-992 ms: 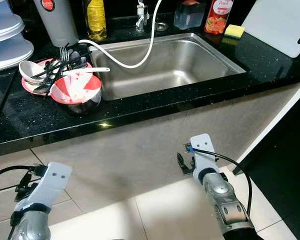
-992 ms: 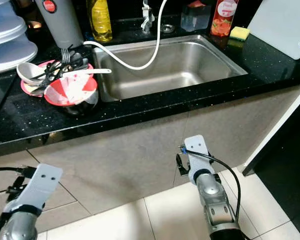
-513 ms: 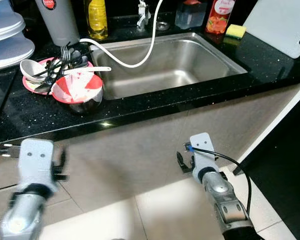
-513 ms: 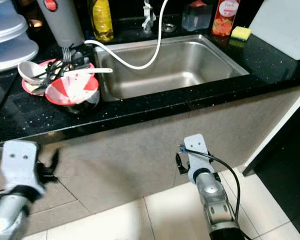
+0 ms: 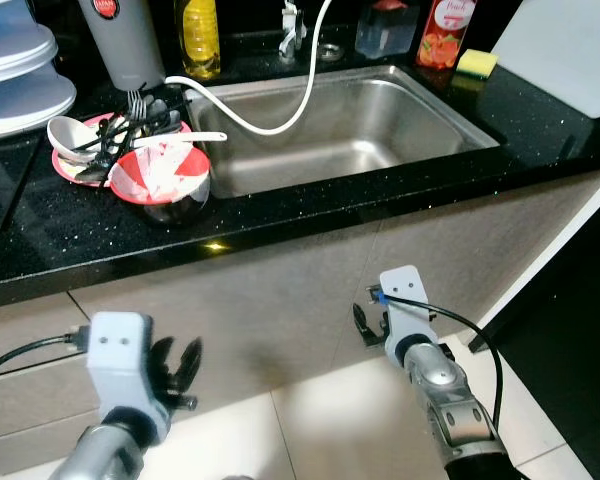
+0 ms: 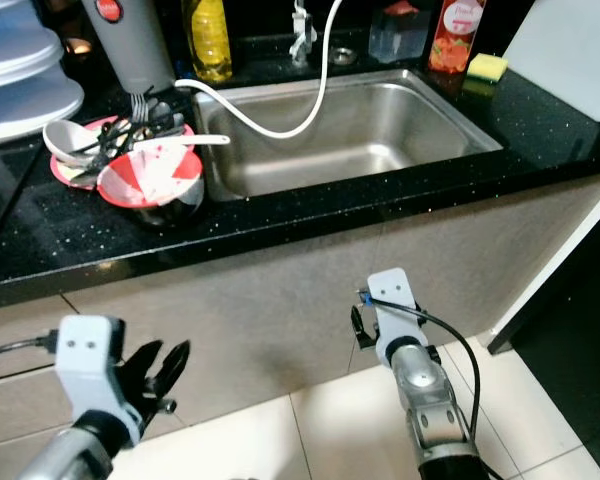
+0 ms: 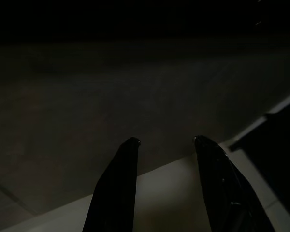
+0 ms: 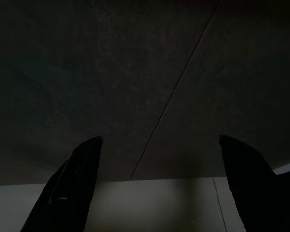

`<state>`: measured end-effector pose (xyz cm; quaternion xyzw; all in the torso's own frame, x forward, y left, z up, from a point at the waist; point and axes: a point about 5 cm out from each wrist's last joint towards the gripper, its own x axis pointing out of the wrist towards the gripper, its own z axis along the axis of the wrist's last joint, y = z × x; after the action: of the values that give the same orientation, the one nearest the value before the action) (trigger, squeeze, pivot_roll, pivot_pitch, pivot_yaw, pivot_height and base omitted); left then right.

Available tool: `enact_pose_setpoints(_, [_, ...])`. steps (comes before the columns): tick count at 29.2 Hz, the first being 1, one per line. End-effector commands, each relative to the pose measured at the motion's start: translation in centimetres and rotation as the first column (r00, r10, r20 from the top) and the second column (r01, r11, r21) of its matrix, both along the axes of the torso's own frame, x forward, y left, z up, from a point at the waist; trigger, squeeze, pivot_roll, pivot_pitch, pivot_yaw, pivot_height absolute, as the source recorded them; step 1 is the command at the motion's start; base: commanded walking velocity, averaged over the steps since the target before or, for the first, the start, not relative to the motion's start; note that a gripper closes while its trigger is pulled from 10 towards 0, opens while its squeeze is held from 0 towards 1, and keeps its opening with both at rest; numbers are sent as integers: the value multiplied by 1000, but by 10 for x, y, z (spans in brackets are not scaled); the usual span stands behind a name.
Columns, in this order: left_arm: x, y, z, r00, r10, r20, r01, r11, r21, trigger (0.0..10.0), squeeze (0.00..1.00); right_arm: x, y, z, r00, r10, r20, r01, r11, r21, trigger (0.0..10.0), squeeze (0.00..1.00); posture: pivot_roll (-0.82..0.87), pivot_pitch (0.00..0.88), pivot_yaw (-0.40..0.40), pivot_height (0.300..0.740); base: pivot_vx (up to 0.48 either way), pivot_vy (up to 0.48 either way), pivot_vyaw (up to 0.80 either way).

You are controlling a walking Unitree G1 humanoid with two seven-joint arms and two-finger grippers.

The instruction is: Kitchen organization

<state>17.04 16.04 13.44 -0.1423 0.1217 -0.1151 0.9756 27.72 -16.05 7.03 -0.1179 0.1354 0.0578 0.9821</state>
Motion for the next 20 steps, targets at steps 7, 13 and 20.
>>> enact_pose_setpoints(7, [22,-9,31,988,-75,138,47,979,200,10000,0,-2,1,-6,1000,-10,-19,10,1000,8,10000,0,150,0,3,740,0,0,0])
enact_pose_setpoints(13, [54,-6,61,970,-87,228,2,937,351,10000,0,-4,2,-6,1000,-15,-15,15,1000,14,10000,0,132,2,5,740,0,0,0])
enact_pose_setpoints(20, [91,2,91,953,-82,292,-63,889,454,10000,0,-5,3,-5,1000,-16,-10,16,1000,19,10000,0,123,3,5,740,0,0,0])
